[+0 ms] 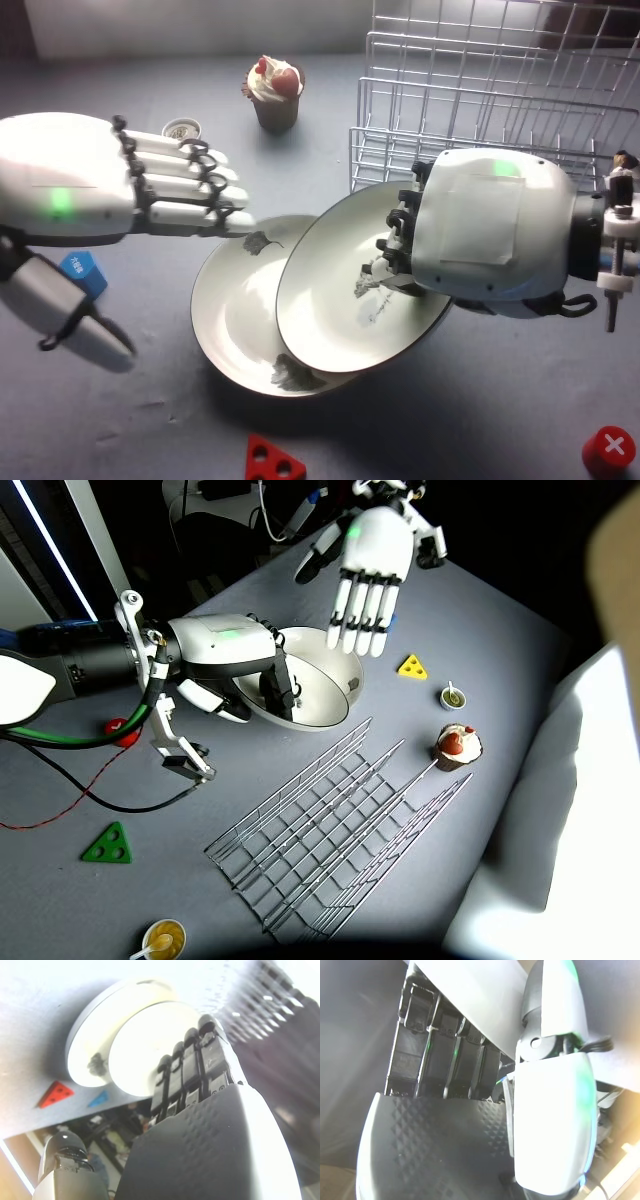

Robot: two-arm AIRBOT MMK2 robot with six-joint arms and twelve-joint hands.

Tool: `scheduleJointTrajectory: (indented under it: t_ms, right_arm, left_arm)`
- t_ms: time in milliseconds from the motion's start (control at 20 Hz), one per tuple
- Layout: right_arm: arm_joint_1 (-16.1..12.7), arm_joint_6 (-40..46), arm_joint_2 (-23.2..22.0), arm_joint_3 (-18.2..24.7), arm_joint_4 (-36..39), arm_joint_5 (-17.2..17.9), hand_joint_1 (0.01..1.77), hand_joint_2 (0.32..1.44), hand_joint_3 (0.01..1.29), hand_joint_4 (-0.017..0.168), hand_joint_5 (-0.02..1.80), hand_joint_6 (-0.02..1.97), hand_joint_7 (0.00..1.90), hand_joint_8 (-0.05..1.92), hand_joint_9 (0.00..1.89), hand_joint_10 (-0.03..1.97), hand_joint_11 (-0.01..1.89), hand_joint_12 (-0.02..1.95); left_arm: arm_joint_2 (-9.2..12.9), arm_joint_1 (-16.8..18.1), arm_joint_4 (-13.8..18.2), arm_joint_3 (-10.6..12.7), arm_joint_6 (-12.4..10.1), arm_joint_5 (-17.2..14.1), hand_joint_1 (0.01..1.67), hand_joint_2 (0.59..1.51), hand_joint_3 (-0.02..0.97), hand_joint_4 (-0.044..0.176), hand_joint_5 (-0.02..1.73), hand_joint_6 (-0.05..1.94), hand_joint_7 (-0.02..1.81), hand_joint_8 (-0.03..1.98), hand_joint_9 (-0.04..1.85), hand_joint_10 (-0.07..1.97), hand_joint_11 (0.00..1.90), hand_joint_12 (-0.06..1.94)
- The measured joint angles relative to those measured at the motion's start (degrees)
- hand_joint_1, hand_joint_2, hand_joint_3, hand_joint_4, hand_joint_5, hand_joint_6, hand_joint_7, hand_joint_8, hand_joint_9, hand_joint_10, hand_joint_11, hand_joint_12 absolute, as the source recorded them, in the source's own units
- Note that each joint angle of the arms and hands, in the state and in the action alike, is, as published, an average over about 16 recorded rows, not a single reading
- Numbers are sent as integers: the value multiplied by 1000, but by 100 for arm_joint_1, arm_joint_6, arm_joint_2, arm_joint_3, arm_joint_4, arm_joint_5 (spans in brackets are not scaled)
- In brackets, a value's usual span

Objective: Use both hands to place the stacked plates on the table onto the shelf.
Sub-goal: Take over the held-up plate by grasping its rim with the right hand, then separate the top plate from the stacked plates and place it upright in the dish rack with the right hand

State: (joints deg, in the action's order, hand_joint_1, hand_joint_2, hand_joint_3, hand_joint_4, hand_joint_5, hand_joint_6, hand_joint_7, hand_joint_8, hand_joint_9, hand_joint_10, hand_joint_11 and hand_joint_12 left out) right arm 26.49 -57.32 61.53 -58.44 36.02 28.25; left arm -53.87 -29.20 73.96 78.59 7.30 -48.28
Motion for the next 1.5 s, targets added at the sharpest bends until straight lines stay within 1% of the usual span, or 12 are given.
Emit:
scheduleJointTrajectory:
  t_ms: [250, 450, 550, 850, 1150, 1350, 1500]
  right_arm:
    - [-271, -7, -230, 380, -248, -186, 1380, 896, 13, 0, 970, 917, 1134, 511, 1106, 754, 1113, 834]
    - [-587, -5, -431, 688, -491, -381, 1407, 907, 13, 0, 974, 961, 1121, 532, 1088, 745, 1042, 1123]
    - [-771, 1, -522, 830, -655, -490, 1419, 912, 14, 0, 973, 960, 1114, 536, 1081, 746, 1014, 1232]
    - [-1364, 172, -766, 1136, -1313, -827, 1438, 925, 14, -3, 964, 948, 1112, 549, 1085, 736, 1001, 1251]
    - [-1882, 510, -930, 1292, -2303, -1218, 1441, 927, 14, -5, 966, 923, 1122, 550, 1110, 691, 1002, 1249]
    - [-2154, 766, -1016, 1299, -3027, -1401, 1446, 926, 14, -6, 965, 911, 1119, 559, 1122, 672, 1009, 1251]
    - [-2274, 933, -1052, 1248, -3537, -1495, 1451, 926, 13, -7, 964, 902, 1116, 557, 1129, 663, 1015, 1253]
  left_arm:
    - [285, 47, 103, 90, -107, -263, 133, 922, 2, 2, 82, 7, 96, 10, 104, 2, 120, 15]
    - [467, 48, 212, 101, -131, -402, 123, 921, 1, 2, 84, 7, 107, 10, 114, 2, 124, 15]
    - [542, 48, 247, 102, -135, -449, 121, 921, 1, 2, 87, 7, 112, 10, 118, 2, 126, 15]
    - [706, 49, 305, 103, -136, -528, 120, 923, 1, 2, 98, 7, 131, 10, 123, 3, 131, 15]
    - [802, 49, 318, 115, -137, -573, 121, 924, 0, 2, 106, 7, 140, 9, 127, 3, 132, 15]
    - [837, 48, 322, 127, -138, -604, 120, 925, 1, 2, 108, 7, 143, 9, 132, 3, 132, 15]
    - [852, 47, 323, 136, -142, -625, 120, 924, 1, 2, 103, 7, 142, 9, 139, 3, 133, 15]
